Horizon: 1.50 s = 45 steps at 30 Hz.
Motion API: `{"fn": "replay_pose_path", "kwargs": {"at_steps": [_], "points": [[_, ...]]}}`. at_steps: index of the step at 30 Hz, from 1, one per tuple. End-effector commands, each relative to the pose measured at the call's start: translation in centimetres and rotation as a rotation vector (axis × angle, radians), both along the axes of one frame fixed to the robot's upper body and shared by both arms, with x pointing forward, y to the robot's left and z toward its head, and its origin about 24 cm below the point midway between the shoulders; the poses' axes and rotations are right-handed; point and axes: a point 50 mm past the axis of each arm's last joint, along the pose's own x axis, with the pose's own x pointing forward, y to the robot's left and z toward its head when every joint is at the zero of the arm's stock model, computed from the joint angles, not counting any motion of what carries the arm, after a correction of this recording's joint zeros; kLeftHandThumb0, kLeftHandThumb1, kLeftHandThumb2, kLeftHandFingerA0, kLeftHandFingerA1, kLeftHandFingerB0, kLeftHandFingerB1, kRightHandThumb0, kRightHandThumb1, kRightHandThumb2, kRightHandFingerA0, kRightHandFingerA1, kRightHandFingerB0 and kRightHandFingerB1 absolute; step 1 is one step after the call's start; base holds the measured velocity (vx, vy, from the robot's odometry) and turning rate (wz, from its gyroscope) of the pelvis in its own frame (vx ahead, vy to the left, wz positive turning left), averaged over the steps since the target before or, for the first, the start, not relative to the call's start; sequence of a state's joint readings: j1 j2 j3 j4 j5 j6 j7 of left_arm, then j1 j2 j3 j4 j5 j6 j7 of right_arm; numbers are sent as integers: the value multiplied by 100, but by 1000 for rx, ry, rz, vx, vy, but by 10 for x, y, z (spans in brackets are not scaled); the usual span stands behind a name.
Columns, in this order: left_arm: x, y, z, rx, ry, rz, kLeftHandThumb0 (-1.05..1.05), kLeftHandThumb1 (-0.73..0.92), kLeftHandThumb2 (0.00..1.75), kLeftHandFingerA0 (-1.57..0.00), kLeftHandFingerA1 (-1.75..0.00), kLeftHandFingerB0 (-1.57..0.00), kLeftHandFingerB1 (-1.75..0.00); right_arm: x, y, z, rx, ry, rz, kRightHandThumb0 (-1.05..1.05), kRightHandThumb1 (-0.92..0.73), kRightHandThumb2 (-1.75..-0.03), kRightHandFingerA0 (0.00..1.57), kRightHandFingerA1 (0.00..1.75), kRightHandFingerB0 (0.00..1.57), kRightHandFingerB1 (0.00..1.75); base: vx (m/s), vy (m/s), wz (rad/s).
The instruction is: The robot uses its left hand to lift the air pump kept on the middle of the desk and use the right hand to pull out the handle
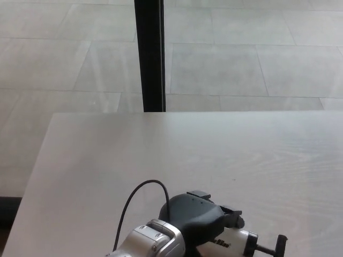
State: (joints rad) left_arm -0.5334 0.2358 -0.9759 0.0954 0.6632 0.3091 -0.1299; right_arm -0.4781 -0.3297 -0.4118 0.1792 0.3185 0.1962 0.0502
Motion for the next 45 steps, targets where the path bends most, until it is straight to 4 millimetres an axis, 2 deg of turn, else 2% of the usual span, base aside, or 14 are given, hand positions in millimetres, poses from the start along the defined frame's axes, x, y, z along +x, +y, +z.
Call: {"fn": "replay_pose_path", "kwargs": {"at_steps": [1, 4, 8, 9, 10, 11, 13, 14, 17, 18, 29, 30, 34, 45], "points": [[9, 18, -12, 193, -365, 67, -41, 47, 93, -59, -77, -42, -62, 4, 3, 17, 11, -33, -68, -65, -70, -61, 78, 77, 72, 52, 0, 0, 0], [7, 19, -16, 185, -401, 21, -49, 68, 60, -66, -88, -52, -55, 3, 3, 18, -6, -36, -66, -62, -71, -61, 76, 79, 70, 53, 0, 0, 0], [2, 19, -26, 148, -375, 16, -46, 69, 60, -74, -108, -58, -59, 2, 5, 17, -21, -39, -61, -62, -70, -61, 79, 83, 73, 55, 0, 0, 0], [1, 19, -28, 130, -372, 11, -44, 50, 95, -78, -100, -53, -68, 2, 6, 17, -23, -37, -69, -59, -70, -61, 78, 83, 73, 55, 0, 0, 0], [0, 20, -30, 131, -376, 10, -42, 67, 59, -76, -115, -61, -64, 2, 7, 17, -20, -33, -71, -58, -69, -61, 77, 83, 73, 55, 0, 0, 0], [1, 21, -30, 135, -384, 9, -40, 49, 94, -80, -100, -55, -70, 2, 6, 17, -29, -30, -81, -58, -68, -60, 78, 82, 74, 54, 0, 0, 0], [2, 26, -32, 169, -399, 24, -35, 67, 60, -74, -116, -58, -61, 3, 5, 16, -34, -18, -93, -56, -68, -60, 78, 82, 74, 54, 0, 0, 0], [2, 28, -33, 195, -407, 33, -36, 47, 93, -80, -100, -52, -68, 3, 5, 14, -35, -16, -95, -54, -69, -60, 77, 83, 73, 55, 0, 0, 0], [2, 32, -36, 247, -401, 49, -37, 46, 91, -77, -97, -51, -67, 2, 4, 13, -43, -5, -101, -55, -68, -60, 80, 85, 75, 54, 0, 0, 0], [2, 33, -37, 255, -396, 58, -32, 63, 58, -77, -100, -59, -57, 2, 4, 12, -45, -2, -103, -55, -67, -60, 77, 84, 74, 53, 0, 0, 0], [-1, 28, -48, 226, -290, 55, -29, 68, 65, -81, -158, -78, -71, 3, 4, 12, -70, 5, -111, -54, -69, -61, 80, 86, 74, 52, 0, 0, 0], [-3, 26, -49, 187, -275, 66, -28, 74, 72, -83, -170, -80, -117, 3, 4, 12, -76, 4, -112, -54, -70, -61, 81, 89, 74, 52, 0, 0, 0], [-4, 23, -49, 149, -241, 110, -28, 73, 81, -86, -175, -82, -135, 2, 4, 12, -70, 1, -102, -54, -70, -61, 83, 90, 75, 52, 0, 0, 0], [46, 49, 6, -116, -427, 352, -21, 73, 91, -78, -175, -67, -132, 4, 8, -6, -135, 171, -76, -49, -72, -60, 77, 90, 61, 48, 0, 0, 0]]}}
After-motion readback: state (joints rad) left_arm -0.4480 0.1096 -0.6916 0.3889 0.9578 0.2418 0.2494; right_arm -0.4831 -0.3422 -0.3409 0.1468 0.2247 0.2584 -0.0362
